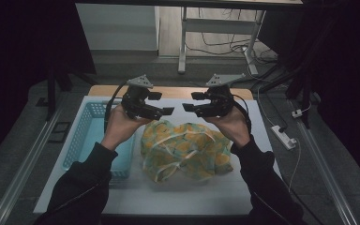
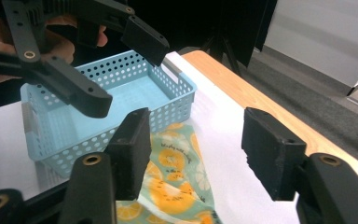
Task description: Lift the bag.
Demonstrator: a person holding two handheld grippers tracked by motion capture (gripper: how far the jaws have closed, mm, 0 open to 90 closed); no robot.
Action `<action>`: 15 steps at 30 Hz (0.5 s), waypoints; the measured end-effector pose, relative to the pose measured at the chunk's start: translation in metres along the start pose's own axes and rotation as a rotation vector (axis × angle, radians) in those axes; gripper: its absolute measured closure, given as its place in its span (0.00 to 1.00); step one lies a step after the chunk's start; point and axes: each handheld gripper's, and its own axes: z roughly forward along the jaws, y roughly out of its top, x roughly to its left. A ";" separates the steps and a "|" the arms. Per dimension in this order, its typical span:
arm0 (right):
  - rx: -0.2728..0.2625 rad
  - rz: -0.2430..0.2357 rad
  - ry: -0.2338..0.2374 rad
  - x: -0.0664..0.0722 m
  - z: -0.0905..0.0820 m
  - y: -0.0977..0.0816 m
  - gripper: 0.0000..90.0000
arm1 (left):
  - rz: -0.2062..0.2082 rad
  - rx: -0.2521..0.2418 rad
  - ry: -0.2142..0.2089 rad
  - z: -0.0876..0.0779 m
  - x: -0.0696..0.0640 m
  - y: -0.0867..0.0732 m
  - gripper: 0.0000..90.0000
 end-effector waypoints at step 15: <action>0.020 0.030 0.026 0.009 0.012 -0.027 0.29 | -0.050 0.042 -0.001 0.005 -0.003 -0.042 0.08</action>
